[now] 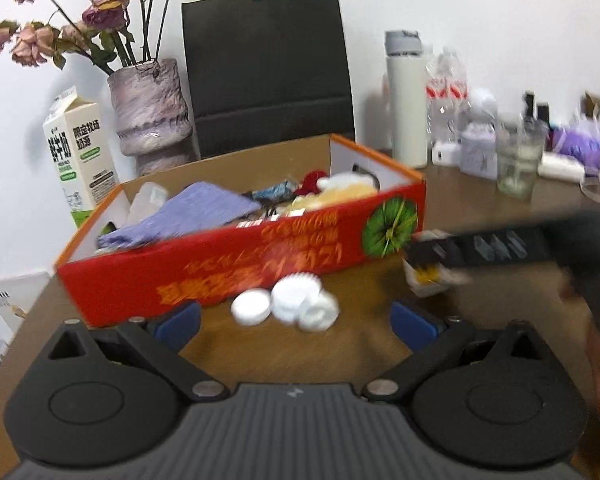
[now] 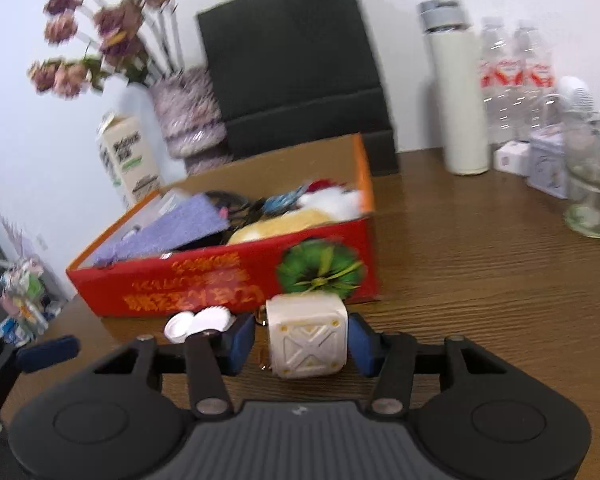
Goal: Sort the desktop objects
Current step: 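Grasp the white round charger with the left tool while the right tool grasps the white cube charger, then carry both chargers into the cardboard box while both tools open to release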
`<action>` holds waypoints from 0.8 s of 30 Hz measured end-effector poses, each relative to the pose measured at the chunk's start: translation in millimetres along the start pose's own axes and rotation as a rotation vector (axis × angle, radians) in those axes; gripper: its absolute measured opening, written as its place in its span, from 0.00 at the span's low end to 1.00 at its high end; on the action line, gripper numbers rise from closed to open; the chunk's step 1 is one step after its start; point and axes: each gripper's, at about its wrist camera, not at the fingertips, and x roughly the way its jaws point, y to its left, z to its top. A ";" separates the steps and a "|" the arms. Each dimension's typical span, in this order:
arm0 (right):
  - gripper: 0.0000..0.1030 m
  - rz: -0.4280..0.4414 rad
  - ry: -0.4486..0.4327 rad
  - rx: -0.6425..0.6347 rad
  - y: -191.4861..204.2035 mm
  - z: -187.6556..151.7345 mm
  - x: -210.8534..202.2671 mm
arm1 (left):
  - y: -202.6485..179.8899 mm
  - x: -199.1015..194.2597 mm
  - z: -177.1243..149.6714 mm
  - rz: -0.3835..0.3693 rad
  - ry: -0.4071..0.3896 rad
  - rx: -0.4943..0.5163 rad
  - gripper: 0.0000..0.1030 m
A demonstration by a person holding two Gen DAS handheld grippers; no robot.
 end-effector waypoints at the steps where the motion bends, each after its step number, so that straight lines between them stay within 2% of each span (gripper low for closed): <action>1: 0.48 -0.011 -0.010 -0.005 -4.9 -1.6 -3.8 | -0.5 4.8 1.1 0.005 -0.006 -0.024 1.00; 2: 0.47 -0.023 -0.017 -0.012 -9.9 -3.9 -6.5 | -1.4 11.1 1.6 0.014 0.003 -0.046 0.96; 3: 0.40 -0.033 -0.029 -0.012 -14.9 -6.5 -9.7 | -2.0 17.7 1.6 0.025 0.031 -0.061 0.92; 4: 0.39 -0.032 -0.029 -0.004 -20.3 -7.3 -11.9 | -3.0 25.1 1.5 0.037 0.065 -0.069 0.89; 6: 0.39 -0.027 -0.018 0.038 -27.0 -4.5 -14.2 | -2.4 36.0 0.2 0.045 0.120 -0.073 0.70; 8: 0.39 -0.033 -0.018 0.046 -29.0 -2.7 -15.1 | -1.8 37.1 -0.2 0.044 0.124 -0.076 0.60; 10: 0.39 -0.042 -0.011 0.027 -27.4 -3.0 -14.4 | 0.6 36.4 -0.5 0.048 0.115 -0.093 0.56; 14: 0.39 -0.028 -0.006 0.001 -21.7 -6.2 -13.6 | 5.9 37.6 0.8 0.022 0.110 -0.134 0.56; 16: 0.39 -0.026 0.001 -0.013 -18.2 -8.3 -12.7 | 5.1 37.5 1.0 0.006 0.114 -0.131 0.43; 18: 0.40 -0.030 -0.001 -0.028 -14.8 -10.7 -11.4 | 2.0 38.6 -0.7 0.004 0.136 -0.117 0.18; 21: 0.40 -0.044 -0.004 -0.068 -9.6 -12.2 -12.3 | 5.1 29.6 -5.6 0.000 0.131 -0.132 0.19; 24: 0.39 -0.052 -0.004 -0.100 -4.6 -13.1 -13.2 | 8.9 11.8 -6.4 0.015 0.076 -0.139 0.19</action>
